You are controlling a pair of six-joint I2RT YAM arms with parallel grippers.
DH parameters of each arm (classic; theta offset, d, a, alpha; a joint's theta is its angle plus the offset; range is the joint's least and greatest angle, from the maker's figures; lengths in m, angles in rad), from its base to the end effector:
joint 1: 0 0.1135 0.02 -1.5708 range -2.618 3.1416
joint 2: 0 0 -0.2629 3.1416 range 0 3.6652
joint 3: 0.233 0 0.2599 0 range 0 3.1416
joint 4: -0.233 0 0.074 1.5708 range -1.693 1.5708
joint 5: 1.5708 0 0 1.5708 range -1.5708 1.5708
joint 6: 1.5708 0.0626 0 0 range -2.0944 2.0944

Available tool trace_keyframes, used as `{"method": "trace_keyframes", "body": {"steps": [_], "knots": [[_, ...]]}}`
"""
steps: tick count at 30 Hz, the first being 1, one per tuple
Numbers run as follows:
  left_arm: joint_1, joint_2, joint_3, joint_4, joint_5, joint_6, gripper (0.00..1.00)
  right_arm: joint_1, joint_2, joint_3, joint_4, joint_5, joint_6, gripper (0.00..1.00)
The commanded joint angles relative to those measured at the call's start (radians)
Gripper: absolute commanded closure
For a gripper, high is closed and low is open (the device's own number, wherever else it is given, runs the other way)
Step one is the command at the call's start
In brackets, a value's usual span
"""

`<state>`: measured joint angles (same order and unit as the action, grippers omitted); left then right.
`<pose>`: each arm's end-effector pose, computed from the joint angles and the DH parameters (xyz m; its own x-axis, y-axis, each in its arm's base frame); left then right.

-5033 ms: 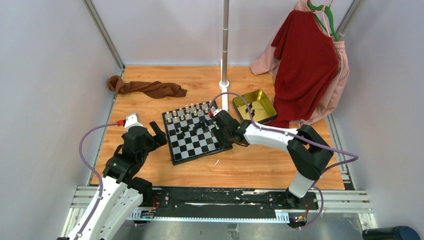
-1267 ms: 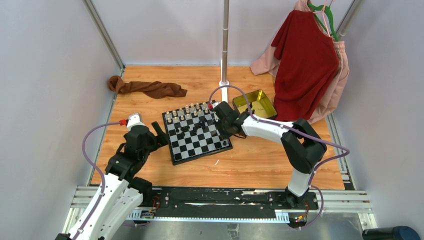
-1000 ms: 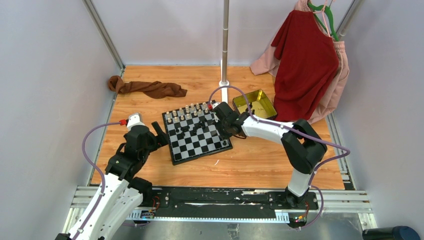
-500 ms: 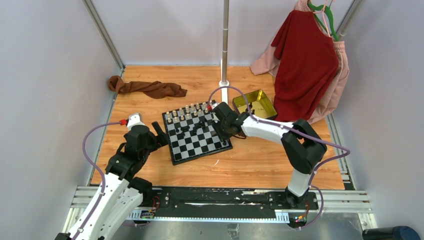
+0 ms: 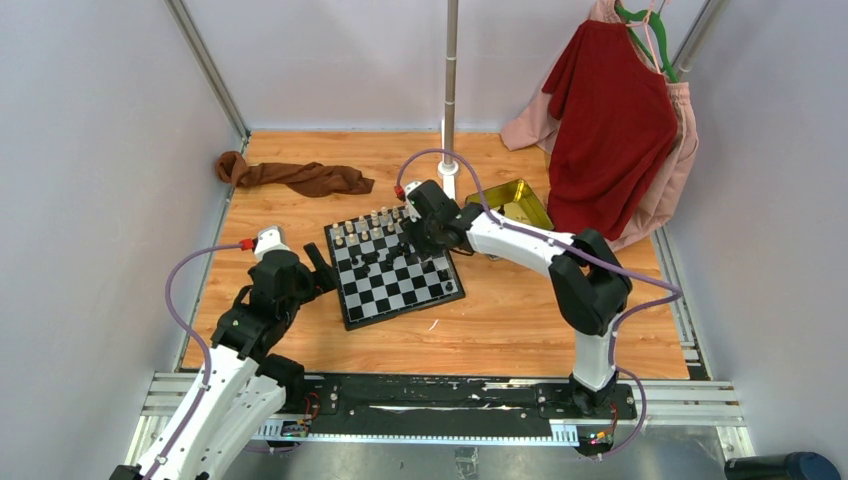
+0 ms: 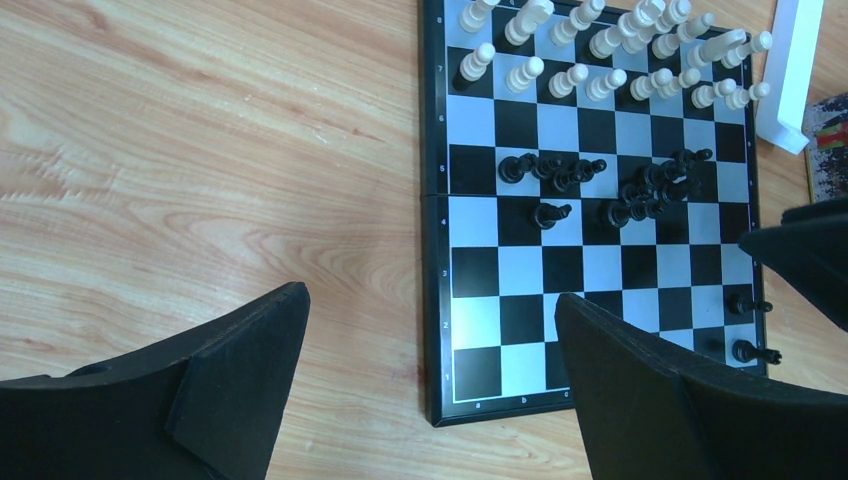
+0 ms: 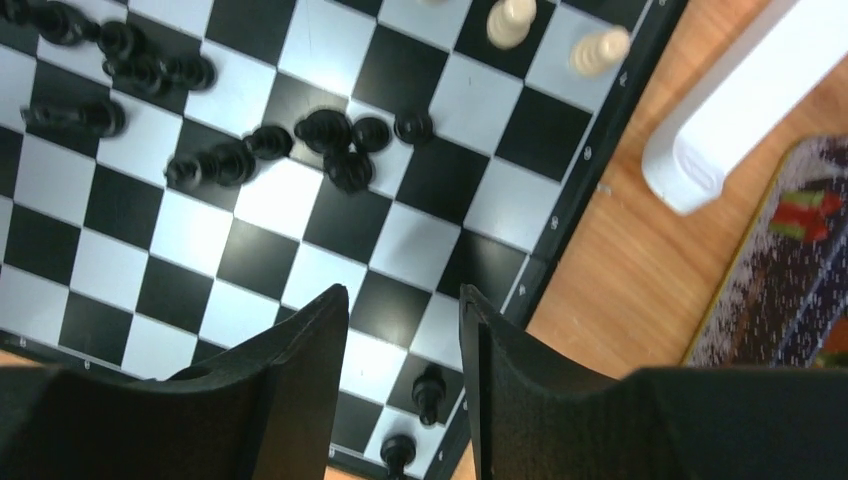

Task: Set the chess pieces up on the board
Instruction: Pick up the chess piece from the chessboard.

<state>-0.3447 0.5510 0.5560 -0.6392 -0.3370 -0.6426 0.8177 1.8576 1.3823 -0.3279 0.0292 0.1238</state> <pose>0.1536 -0.0332 0.2336 -0.4873 -0.4259 -0.7623 -0.2796 0.9031 -0.3259 0.3033 0.3209 0.2050 -0.5767 -0.4347 -0.6917 -0.6491 0.7579 0.0649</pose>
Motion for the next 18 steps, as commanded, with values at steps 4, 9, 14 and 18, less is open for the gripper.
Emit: {"method": "trace_keyframes", "body": {"steps": [4,9,14,18], "knots": [[-0.008,0.009,-0.011,0.016,-0.004,0.003,0.0,-0.019,0.13,0.157,-0.059,-0.012,-0.027,0.5],[-0.008,0.018,-0.014,0.019,-0.001,0.003,0.0,-0.031,0.191,0.23,-0.071,-0.014,-0.029,0.5],[-0.008,0.021,-0.019,0.024,0.001,0.006,0.0,-0.041,0.217,0.256,-0.071,-0.014,-0.029,0.51],[-0.008,0.026,-0.022,0.029,0.003,0.007,0.0,-0.048,0.232,0.265,-0.071,-0.048,-0.028,0.52]]}}
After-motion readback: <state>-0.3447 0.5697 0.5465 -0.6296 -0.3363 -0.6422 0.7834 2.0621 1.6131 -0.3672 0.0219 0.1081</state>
